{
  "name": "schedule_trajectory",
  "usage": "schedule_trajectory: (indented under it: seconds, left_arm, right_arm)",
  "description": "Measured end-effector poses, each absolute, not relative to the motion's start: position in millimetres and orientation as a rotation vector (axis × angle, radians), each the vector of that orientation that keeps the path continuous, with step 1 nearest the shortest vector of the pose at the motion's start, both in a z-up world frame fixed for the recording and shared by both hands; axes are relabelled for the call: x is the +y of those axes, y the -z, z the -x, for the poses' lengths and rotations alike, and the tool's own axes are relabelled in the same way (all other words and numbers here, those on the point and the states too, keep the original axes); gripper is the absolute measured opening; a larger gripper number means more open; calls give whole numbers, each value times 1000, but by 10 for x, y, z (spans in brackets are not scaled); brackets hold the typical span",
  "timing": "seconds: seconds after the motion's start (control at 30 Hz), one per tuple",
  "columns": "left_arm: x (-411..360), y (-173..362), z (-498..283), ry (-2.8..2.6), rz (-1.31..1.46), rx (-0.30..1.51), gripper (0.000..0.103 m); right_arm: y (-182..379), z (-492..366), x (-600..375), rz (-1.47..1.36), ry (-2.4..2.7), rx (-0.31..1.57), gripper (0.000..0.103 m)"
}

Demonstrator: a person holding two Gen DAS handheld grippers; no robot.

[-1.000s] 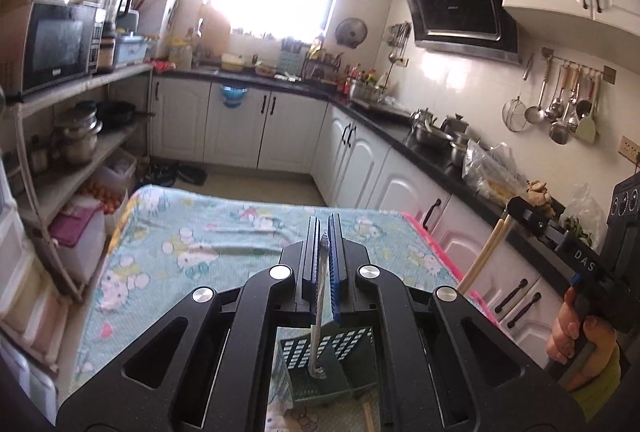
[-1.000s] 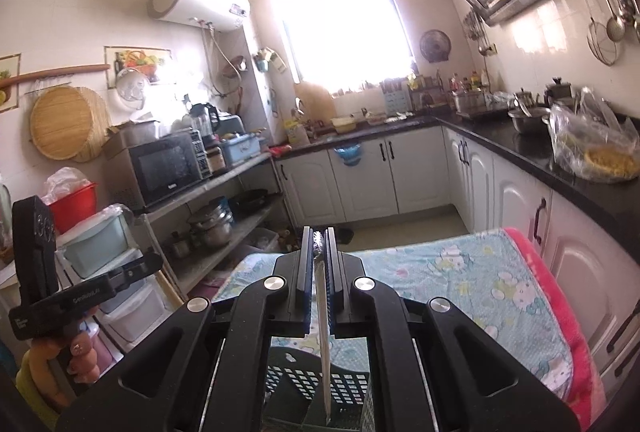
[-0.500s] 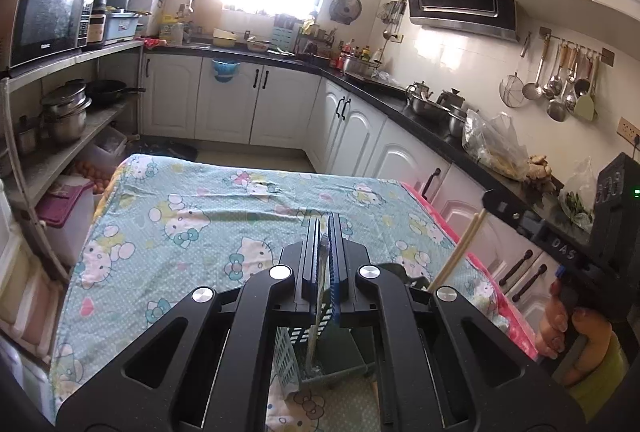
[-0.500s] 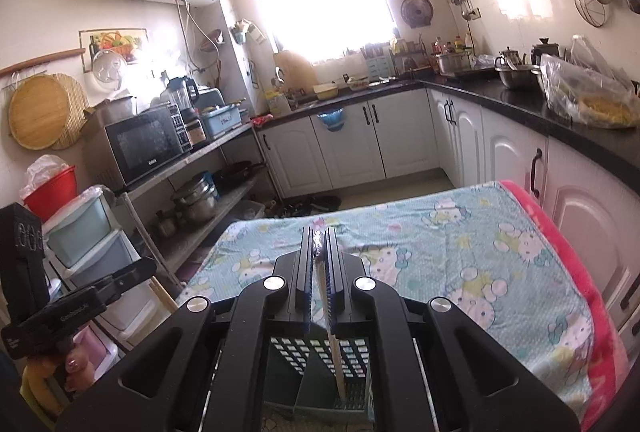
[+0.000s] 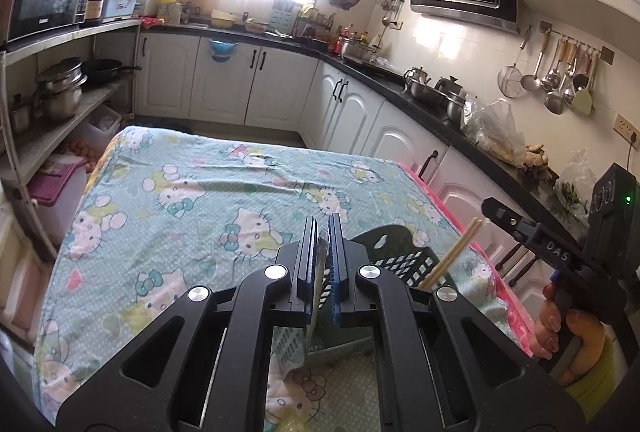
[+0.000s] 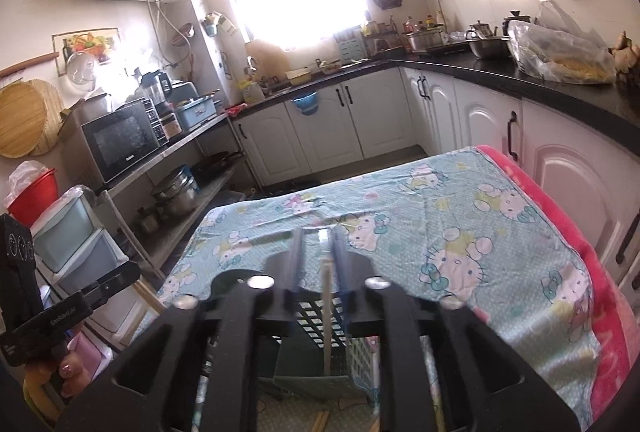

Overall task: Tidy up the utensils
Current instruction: 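Open the left tool to drop its chopstick into the caddy while the right tool releases its own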

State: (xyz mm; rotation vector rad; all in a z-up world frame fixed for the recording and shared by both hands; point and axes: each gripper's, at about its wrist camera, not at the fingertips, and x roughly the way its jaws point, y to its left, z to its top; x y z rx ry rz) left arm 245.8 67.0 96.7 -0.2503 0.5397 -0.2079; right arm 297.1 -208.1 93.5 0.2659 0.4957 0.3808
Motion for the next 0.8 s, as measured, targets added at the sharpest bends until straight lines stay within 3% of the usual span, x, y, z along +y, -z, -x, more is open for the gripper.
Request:
schedule_trajectory:
  seconds: [0.1,0.23,0.8]
  left_arm:
    - [719,-936,-2447,194,262,545,4]
    - [772,-889,-2422,172,272,559,21]
    - [819,-845,-2213,109,253,550,67]
  right_arm:
    - [-893,-2957,-2098,-267,-374,505,27]
    - [-844,-2934,-2114,-267,-378,520,31]
    - [-766,-2718,-2179,-199,-352,523,53]
